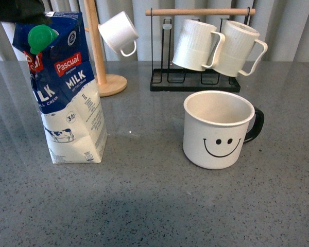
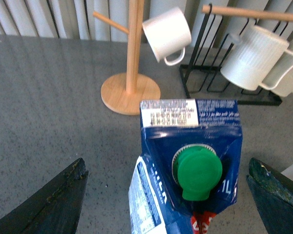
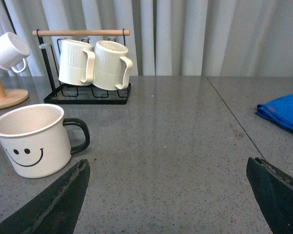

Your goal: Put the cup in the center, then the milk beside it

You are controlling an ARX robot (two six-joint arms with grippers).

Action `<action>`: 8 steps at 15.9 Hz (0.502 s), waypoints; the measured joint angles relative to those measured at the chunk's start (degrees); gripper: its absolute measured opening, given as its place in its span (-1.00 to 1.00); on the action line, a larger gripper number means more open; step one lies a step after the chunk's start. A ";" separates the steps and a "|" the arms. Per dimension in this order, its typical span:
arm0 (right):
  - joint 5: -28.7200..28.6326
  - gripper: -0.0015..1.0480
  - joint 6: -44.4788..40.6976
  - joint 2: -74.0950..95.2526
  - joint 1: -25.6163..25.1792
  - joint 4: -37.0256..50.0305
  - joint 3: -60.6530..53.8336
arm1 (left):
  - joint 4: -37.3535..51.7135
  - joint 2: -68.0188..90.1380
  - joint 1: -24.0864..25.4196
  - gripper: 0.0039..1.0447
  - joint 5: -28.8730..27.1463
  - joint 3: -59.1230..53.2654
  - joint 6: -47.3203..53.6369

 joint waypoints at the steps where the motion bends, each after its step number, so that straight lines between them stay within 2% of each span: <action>1: 0.00 0.87 0.00 0.00 0.00 0.00 0.00 | -0.09 0.85 -0.96 0.88 -0.66 -0.79 -0.31; 4: 0.00 0.87 0.00 0.00 0.00 0.00 0.00 | 0.81 2.82 -3.78 0.88 -2.36 -1.99 -1.18; 7: 0.00 0.87 0.00 0.00 0.00 0.02 0.00 | 2.01 6.62 -3.93 0.88 -3.39 -2.71 -1.57; 8: -0.02 0.87 0.00 0.00 0.00 0.00 0.00 | 2.29 7.50 -3.93 0.74 -3.93 -2.86 -1.66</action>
